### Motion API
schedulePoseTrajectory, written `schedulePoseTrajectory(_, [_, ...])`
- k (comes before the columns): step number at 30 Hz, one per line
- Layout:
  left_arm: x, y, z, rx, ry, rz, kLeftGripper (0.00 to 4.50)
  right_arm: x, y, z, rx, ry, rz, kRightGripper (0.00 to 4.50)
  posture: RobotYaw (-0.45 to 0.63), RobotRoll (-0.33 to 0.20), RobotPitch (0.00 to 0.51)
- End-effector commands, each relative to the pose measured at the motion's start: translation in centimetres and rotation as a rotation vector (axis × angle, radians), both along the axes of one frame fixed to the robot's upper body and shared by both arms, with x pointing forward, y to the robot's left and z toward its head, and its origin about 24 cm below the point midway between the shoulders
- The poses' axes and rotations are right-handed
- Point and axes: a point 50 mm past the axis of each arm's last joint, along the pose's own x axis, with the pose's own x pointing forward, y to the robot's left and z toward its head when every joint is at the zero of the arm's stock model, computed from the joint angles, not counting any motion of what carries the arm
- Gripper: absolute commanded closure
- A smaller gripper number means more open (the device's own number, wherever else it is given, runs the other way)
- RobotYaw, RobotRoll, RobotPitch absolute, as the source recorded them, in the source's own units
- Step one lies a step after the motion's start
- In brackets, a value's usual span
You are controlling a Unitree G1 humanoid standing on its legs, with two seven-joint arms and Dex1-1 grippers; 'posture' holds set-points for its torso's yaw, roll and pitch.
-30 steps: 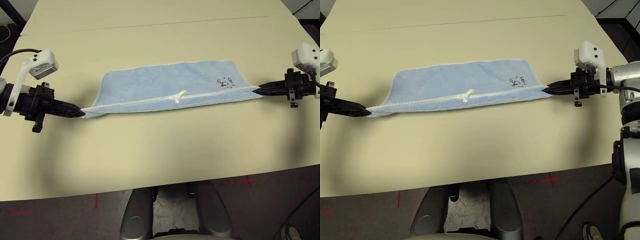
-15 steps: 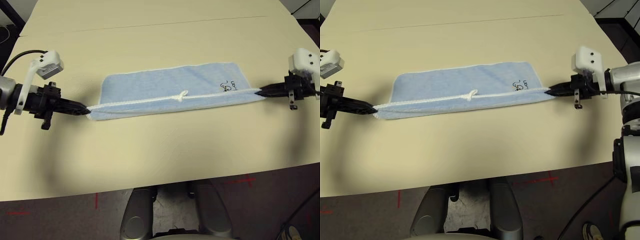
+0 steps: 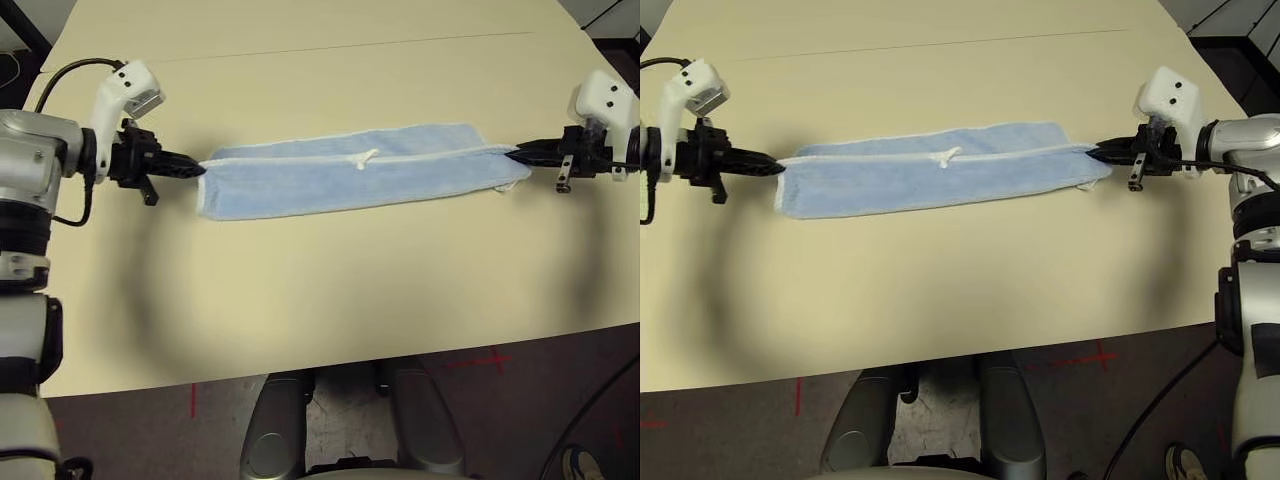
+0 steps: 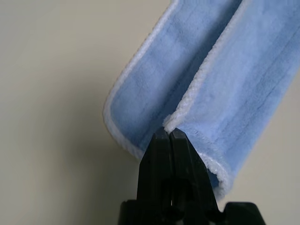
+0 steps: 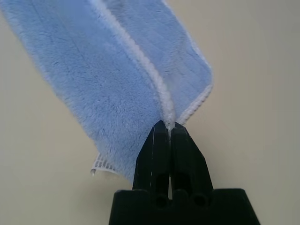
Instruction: Fold the towel and set it aside.
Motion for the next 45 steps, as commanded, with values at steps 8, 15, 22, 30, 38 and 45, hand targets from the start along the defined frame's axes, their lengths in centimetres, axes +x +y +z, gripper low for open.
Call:
schedulePoseTrajectory(8, [0.1, 1.9, 0.7, -0.01, -0.047, 0.116, 4.49, 1.0, -0.1, -0.3, 0.037, -0.039, -0.136, 4.5, 0.03, 0.0, 0.297])
schedulePoseTrajectory(15, [-0.2, 2.8, 0.6, 0.001, -0.026, 0.144, 4.49, 2.1, 1.2, 0.3, 0.05, -0.109, -0.188, 4.5, 0.04, 0.0, 0.294])
schedulePoseTrajectory(22, [-0.8, 3.2, 0.1, 0.019, 0.051, 0.126, 4.49, 3.0, 2.8, 0.5, 0.024, -0.133, -0.192, 4.5, 0.04, 0.0, 0.295])
schedulePoseTrajectory(30, [0.0, 2.5, -0.9, 0.013, 0.051, 0.12, 4.49, 3.4, 3.2, 0.0, -0.026, -0.14, -0.224, 4.5, 0.05, 0.0, 0.296])
schedulePoseTrajectory(38, [0.6, 2.3, -1.1, 0.06, -0.002, 0.133, 3.84, 3.4, 3.6, 0.2, 0.025, -0.148, -0.201, 3.7, 0.04, 0.0, 0.293])
schedulePoseTrajectory(45, [0.6, 2.7, 0.5, 0.09, -0.088, 0.15, 1.14, 2.7, 3.2, 1.7, 0.266, -0.175, -0.113, 1.18, 0.04, 0.0, 0.285])
